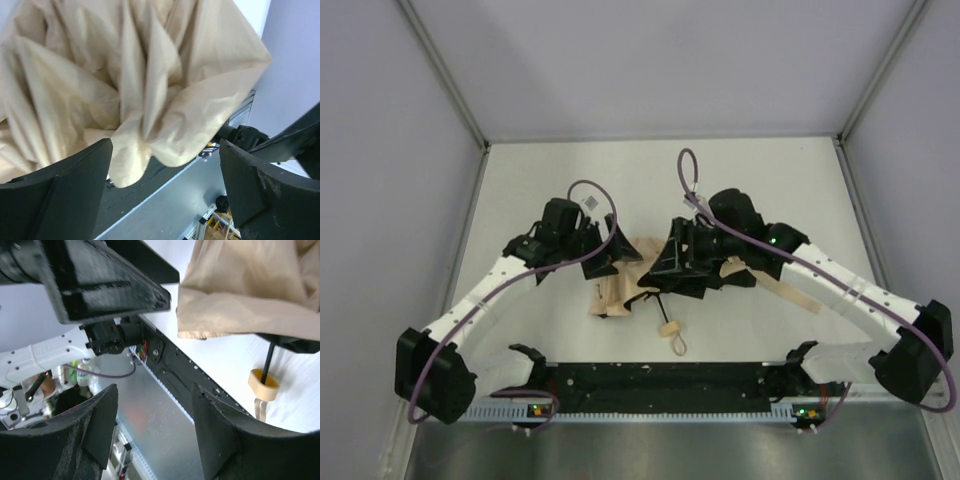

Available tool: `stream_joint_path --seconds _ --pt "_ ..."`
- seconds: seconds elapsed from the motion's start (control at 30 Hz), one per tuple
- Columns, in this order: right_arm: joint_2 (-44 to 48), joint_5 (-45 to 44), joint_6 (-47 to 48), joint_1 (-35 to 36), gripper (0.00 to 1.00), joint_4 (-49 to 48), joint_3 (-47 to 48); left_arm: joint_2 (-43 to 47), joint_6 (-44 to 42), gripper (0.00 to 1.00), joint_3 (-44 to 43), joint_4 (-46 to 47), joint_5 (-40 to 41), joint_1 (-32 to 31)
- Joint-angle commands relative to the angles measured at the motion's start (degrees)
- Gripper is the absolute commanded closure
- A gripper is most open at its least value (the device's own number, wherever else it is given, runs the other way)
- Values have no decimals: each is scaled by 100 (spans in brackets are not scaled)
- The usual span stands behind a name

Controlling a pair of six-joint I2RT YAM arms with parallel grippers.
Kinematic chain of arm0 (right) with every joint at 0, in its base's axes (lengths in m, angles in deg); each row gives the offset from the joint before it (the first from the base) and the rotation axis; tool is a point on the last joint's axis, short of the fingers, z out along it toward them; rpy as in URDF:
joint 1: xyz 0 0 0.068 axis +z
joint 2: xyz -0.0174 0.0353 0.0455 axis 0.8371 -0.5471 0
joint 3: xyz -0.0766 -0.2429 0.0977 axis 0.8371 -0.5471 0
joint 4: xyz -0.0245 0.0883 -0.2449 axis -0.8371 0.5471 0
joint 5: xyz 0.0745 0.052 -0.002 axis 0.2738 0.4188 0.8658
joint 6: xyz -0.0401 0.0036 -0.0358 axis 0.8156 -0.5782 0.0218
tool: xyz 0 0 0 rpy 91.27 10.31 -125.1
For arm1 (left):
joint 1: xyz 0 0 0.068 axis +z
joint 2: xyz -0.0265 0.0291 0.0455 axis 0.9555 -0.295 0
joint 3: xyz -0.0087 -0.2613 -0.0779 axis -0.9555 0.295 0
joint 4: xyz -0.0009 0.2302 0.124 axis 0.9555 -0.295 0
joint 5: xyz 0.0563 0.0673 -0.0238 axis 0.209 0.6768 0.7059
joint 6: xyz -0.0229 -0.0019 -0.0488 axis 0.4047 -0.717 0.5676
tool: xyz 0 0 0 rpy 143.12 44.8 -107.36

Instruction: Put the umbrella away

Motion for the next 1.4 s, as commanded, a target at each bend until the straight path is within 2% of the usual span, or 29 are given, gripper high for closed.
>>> stream_joint_path --seconds 0.0,0.07,0.13,0.17,0.27,0.3,0.33,0.37,0.7,0.93,1.0,1.23,1.37 --pt "81 -388 1037 -403 38 1362 1144 -452 -309 7 -543 -121 -62 -244" --pt "-261 -676 1353 -448 32 1616 1627 -724 -449 13 -614 -280 8 -350" --pt "-743 -1116 1539 -448 19 1942 2110 -927 -625 27 -570 -358 43 -394" --pt "-981 -1205 1505 -448 16 1969 2252 -997 -730 39 -553 -490 139 -377" --pt "-1623 -1433 1469 -282 14 1996 2656 -1007 -1074 62 -500 -789 421 -324" --pt "-1782 -1608 1452 -150 14 2022 2753 -981 -1170 73 -517 -912 587 -307" --pt "-1949 -1680 1443 -44 14 2048 2815 -937 -1223 93 -552 -1096 858 -289" --pt "-2063 -1785 1399 9 14 2083 2851 -893 -1267 100 -552 -1202 1044 -271" --pt "-3083 -2611 1073 492 14 2285 2903 -927 -1241 100 -175 -1089 1344 -139" --pt "-3523 -3306 731 721 4 2453 2913 -963 -1119 100 -8 -975 1503 -34" --pt "-3768 -3394 827 809 1 2453 3017 -1024 -1048 100 80 -861 1485 -8" --pt "-4401 -3991 1153 1143 1 2339 3185 -1183 -714 100 405 -737 1625 63" --pt "-4797 -4044 1179 1319 1 2067 2870 -1209 -573 100 493 -790 1784 159"
